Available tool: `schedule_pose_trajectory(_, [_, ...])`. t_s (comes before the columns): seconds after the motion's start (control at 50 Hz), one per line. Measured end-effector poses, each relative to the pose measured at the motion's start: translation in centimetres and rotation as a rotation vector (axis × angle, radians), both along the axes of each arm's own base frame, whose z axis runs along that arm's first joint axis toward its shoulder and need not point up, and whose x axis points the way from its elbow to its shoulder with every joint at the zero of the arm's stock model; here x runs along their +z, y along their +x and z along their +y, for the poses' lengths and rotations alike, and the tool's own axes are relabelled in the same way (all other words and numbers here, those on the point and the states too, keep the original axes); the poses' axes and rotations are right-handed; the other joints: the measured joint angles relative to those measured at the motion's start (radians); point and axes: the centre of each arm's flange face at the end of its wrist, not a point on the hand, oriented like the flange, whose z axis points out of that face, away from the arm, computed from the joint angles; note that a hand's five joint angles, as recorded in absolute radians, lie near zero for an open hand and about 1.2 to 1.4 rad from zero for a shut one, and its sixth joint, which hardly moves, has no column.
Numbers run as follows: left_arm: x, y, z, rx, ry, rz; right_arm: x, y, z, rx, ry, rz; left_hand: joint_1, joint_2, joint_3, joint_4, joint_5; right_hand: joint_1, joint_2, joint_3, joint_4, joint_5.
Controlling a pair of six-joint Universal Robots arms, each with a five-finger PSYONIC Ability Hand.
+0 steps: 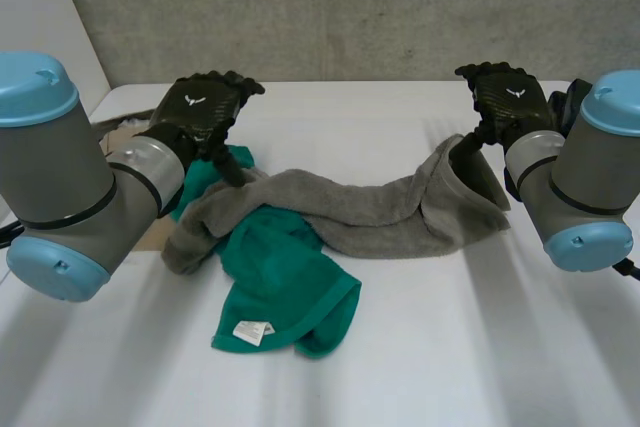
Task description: Fold the laundry.
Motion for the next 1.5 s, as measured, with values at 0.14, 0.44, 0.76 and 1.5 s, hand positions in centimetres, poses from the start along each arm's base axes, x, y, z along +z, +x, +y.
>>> schedule_pose_trajectory(0.14, [-0.7,0.8,0.1,0.089,0.069,-0.073,-0.1,0.0,-0.2,0.009,-0.015,0.030,-0.012,-0.014,-0.015,-0.013,0.000,0.029,0.049,0.047,0.039,0.053])
schedule_pose_trajectory(0.44, [-6.2,0.5,-0.9,0.065,0.216,-0.309,-2.7,0.4,-0.7,0.047,-0.007,0.143,0.406,0.377,0.350,0.364,0.351,0.229,0.235,0.241,0.224,0.221])
schedule_pose_trajectory(0.76, [5.2,-4.9,0.3,0.006,-0.198,-0.136,-1.8,-0.2,-1.3,0.020,-0.035,0.155,0.889,0.976,0.959,0.979,0.912,0.206,0.215,0.216,0.195,0.191])
schedule_pose_trajectory(1.5, [-2.4,-2.7,7.6,-0.187,0.054,-0.516,1.3,-3.0,-2.8,-0.111,-0.092,0.139,-0.032,-0.014,-0.017,-0.017,-0.004,0.125,0.175,0.128,0.119,0.106])
